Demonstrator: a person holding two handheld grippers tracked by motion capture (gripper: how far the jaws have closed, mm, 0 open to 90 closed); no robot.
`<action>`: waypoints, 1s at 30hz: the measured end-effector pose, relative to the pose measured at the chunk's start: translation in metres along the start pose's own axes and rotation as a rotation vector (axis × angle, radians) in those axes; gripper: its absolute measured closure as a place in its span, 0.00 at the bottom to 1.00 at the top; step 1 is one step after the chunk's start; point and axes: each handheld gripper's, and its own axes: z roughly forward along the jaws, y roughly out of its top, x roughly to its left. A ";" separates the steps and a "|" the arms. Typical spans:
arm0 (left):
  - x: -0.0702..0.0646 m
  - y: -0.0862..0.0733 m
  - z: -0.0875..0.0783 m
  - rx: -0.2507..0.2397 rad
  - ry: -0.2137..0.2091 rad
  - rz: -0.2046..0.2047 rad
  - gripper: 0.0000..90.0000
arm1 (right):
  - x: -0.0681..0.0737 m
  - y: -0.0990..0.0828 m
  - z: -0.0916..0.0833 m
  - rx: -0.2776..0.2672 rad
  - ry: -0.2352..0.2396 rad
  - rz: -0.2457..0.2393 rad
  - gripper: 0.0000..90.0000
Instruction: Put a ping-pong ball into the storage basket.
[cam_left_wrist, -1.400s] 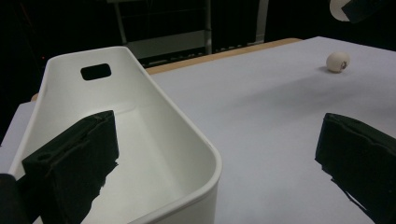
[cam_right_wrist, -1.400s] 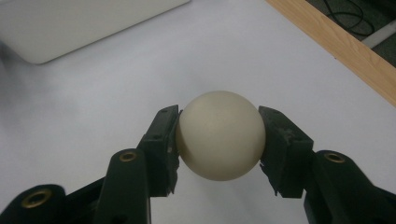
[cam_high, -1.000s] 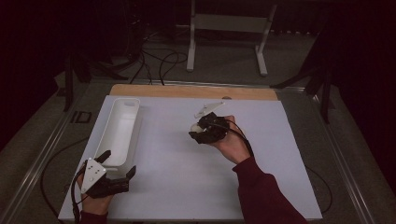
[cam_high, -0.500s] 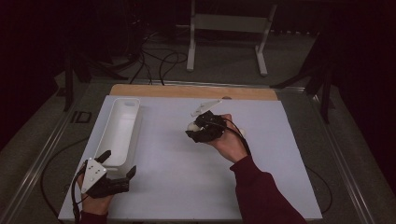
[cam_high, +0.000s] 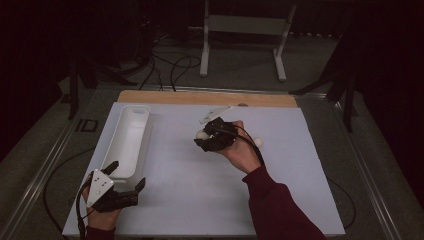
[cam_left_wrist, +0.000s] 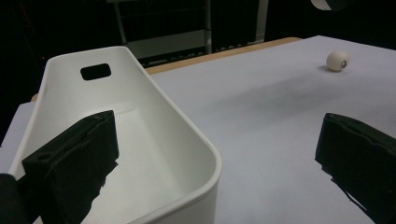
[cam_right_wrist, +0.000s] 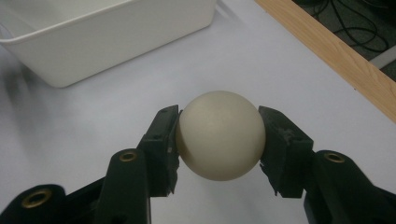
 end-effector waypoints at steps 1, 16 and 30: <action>0.000 0.000 0.000 0.000 0.000 0.000 0.00 | 0.000 0.001 0.001 0.001 -0.001 0.004 0.56; 0.000 0.000 0.000 0.001 0.000 0.001 0.00 | 0.002 0.009 0.004 -0.010 0.008 0.002 0.56; 0.000 0.000 0.000 0.001 -0.003 0.000 0.00 | 0.008 0.020 0.009 -0.021 0.011 -0.018 0.56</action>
